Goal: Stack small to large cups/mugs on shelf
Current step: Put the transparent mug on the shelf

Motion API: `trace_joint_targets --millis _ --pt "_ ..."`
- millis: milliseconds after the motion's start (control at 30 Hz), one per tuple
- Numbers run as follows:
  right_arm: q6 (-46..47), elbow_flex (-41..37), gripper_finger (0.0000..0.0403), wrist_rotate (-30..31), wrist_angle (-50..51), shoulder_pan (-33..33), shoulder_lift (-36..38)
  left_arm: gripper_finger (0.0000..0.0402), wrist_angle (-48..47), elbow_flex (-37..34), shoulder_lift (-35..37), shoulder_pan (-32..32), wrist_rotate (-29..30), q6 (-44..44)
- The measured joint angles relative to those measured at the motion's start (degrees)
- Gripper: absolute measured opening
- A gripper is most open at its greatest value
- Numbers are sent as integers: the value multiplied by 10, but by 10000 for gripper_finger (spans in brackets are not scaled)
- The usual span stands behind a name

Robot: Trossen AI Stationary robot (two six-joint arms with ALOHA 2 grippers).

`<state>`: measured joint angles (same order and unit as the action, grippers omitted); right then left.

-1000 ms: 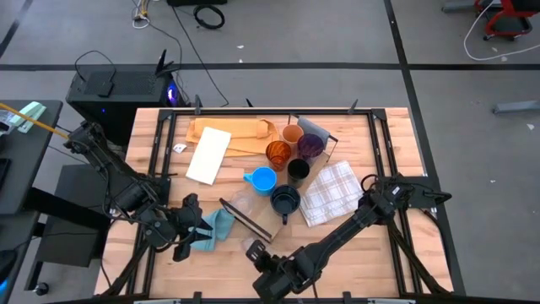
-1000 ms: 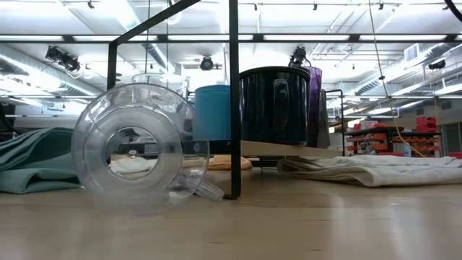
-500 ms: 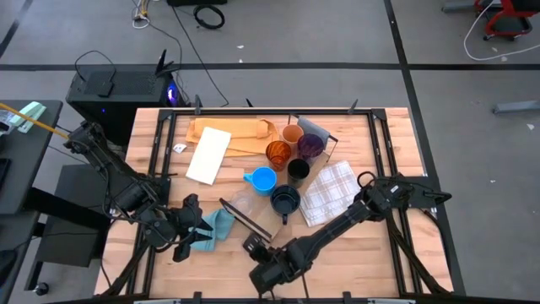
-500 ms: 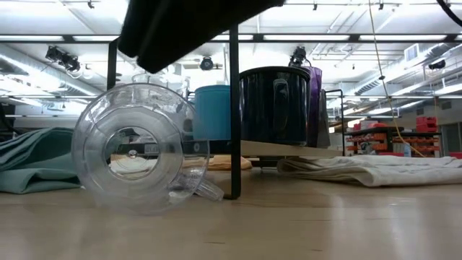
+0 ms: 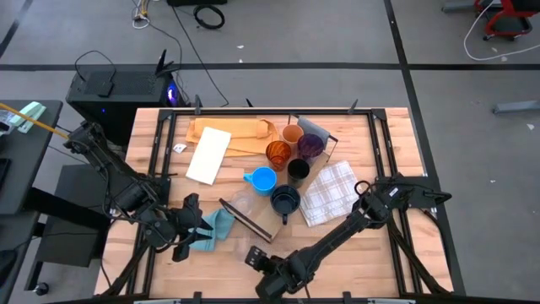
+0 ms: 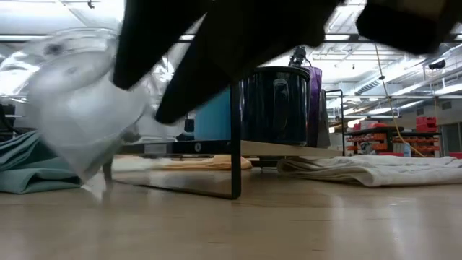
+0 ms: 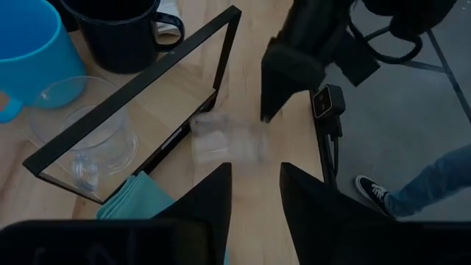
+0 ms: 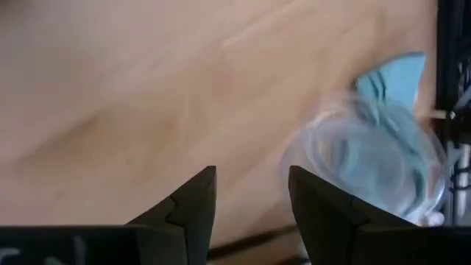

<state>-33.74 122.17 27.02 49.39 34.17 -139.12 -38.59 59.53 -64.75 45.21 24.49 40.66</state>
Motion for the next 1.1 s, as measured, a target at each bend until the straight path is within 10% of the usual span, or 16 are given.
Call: trace_joint_targets --millis 533,833,1100 --pt "107 1 161 64 -65 -1 3 127 -1 0 0 0 -6 32" --pt "139 51 155 132 -54 30 7 143 -15 0 -20 0 -119 106" --pt "358 128 149 133 -55 27 9 147 5 0 -28 19 -130 149"
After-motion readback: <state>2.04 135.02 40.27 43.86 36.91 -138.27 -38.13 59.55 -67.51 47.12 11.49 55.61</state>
